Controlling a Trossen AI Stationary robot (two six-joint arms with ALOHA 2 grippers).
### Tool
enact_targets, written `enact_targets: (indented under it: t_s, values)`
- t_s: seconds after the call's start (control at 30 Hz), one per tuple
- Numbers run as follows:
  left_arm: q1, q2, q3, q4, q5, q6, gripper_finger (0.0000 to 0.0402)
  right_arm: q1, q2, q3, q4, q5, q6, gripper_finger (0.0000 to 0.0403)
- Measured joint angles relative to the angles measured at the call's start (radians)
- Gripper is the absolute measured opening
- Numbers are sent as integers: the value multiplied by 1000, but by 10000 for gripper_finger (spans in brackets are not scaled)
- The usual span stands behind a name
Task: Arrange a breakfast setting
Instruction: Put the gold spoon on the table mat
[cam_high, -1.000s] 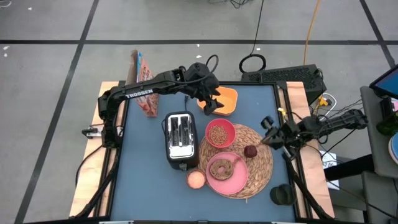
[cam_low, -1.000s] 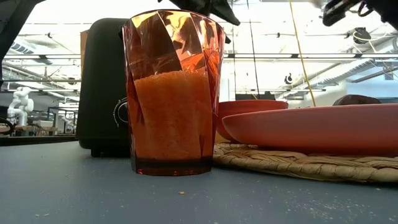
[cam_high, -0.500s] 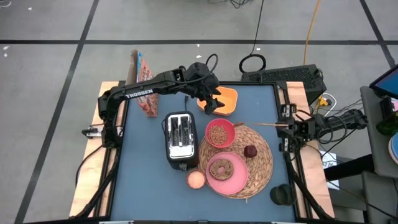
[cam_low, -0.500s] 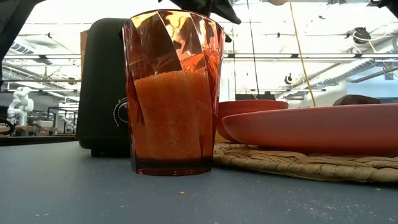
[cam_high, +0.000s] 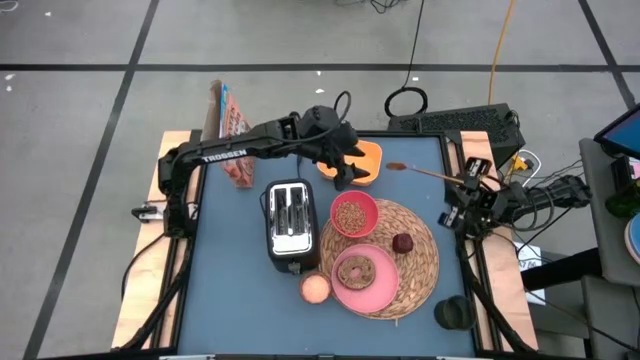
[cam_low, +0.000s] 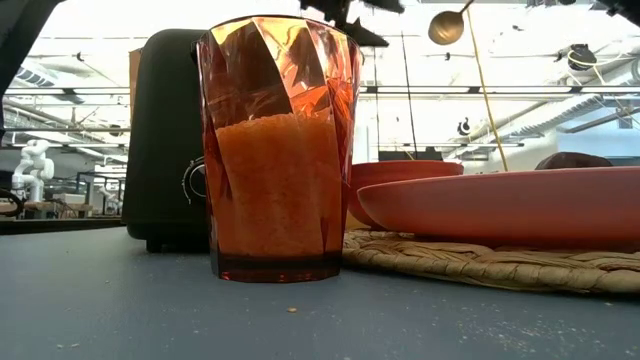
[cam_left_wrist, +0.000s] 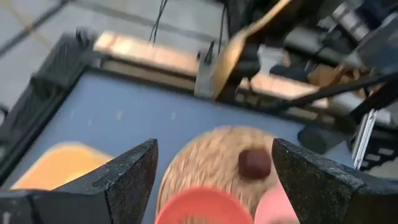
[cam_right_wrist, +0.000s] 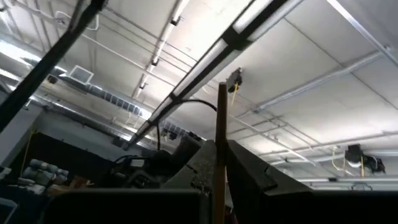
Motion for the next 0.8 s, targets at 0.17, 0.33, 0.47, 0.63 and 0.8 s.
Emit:
enact_targets:
  t_s: [0.17, 0.33, 0.47, 0.63, 0.8]
  values:
    - [-20, 0, 0, 166, -15, 0, 319, 0, 1, 0, -3, 80, 84, 24]
    - [-39, 0, 0, 303, -86, 36, 319, 0, 1, 0, -21, 79, 183, 24]
    - [-53, 0, 0, 352, -99, 55, 319, 0, 12, 0, -29, 80, 243, 24]
    - [-75, 14, 0, 322, -112, 57, 319, 0, 28, 0, -28, 83, 299, 24]
    - [-86, 22, 0, 290, -113, 51, 319, 0, 30, 0, -31, 188, 391, 24]
